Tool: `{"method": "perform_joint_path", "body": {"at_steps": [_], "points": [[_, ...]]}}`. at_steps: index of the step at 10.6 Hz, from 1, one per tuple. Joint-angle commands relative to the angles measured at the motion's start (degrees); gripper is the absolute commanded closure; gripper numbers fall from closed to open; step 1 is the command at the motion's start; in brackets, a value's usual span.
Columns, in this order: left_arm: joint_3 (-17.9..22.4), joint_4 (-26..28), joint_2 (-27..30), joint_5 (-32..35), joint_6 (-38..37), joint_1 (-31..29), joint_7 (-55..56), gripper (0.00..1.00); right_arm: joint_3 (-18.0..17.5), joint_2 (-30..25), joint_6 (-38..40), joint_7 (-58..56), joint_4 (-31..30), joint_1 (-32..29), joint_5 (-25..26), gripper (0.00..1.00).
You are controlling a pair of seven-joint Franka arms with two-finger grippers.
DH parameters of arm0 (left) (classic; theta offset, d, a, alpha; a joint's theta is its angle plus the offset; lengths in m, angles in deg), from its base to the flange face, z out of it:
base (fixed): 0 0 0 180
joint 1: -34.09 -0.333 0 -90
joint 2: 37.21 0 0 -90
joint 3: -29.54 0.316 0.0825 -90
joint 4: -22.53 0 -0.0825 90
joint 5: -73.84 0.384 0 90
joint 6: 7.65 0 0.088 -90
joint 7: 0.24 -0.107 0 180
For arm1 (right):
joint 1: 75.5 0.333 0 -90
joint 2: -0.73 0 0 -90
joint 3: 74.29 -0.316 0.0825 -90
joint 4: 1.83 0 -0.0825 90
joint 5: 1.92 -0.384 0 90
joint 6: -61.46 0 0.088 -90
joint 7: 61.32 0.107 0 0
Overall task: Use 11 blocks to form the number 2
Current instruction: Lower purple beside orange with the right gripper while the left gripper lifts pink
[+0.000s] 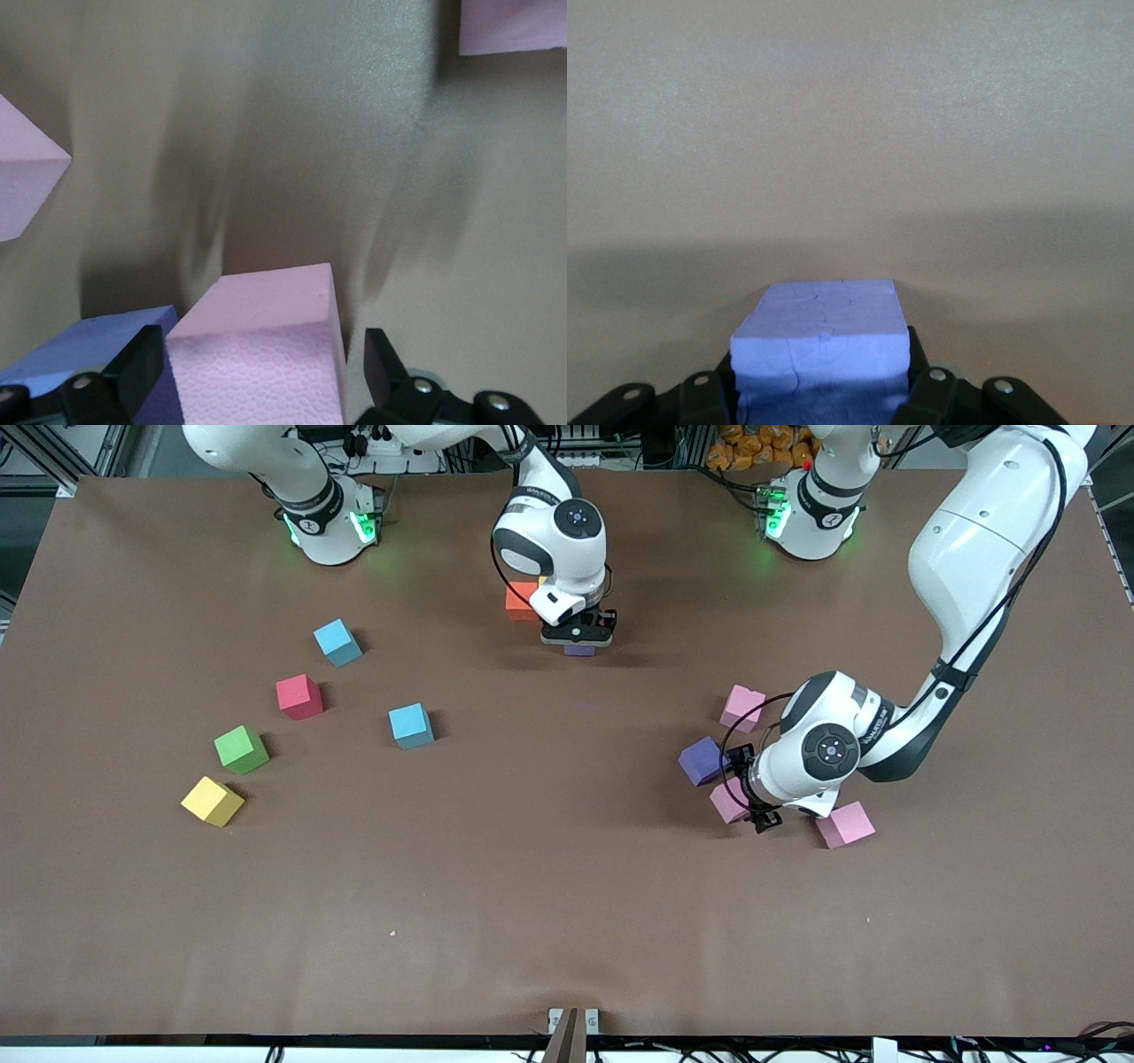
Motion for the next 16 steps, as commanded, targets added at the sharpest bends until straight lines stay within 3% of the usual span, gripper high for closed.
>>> {"method": "perform_joint_path", "body": {"at_steps": [1,2,3,4,5,6,8,12,14,16], "points": [[2.4,-1.53,-0.34,0.88,0.44,2.75,2.65,0.0,0.51,-0.09,-0.33,1.89,-0.02,0.55,1.11,0.3],[2.93,-1.54,-0.34,0.96,0.52,3.02,2.65,0.2,0.51,-0.09,-0.24,1.89,-0.02,0.55,1.11,0.29],[3.02,-1.54,-0.25,1.05,1.05,2.94,2.65,0.54,0.51,-0.26,-0.24,1.89,0.07,0.55,1.11,0.29],[3.02,-1.62,-0.17,1.23,1.66,3.03,2.57,0.81,0.51,-0.53,-0.15,1.8,0.07,0.38,1.11,0.27],[3.02,-1.62,-0.16,1.23,1.75,2.94,2.39,0.88,0.85,-0.7,-0.15,1.72,0.07,0.38,1.11,0.13],[2.94,-1.54,0.18,1.32,1.93,2.94,1.95,0.91,1.12,-0.79,-0.06,1.28,0.16,0.46,1.28,0.0],[2.67,-1.97,1.58,1.32,1.93,2.94,-1.02,0.97,1.38,-2.1,0.64,-2.47,0.07,0.47,1.89,0.0],[-1.01,-3.99,3.0,1.23,1.84,3.55,-13.41,0.99,3.58,-6.13,7.13,-8.83,0.33,0.03,1.72,0.0],[-1.11,-5.49,3.0,1.32,1.84,7.22,-19.02,1.0,4.46,-10.61,15.98,-9.18,1.39,-2.07,0.58,0.0],[-1.02,-5.67,2.83,4.02,1.84,12.15,-25.53,1.0,4.55,-14.92,18.64,-13.46,1.3,-5.23,-3.44,0.0]]}}
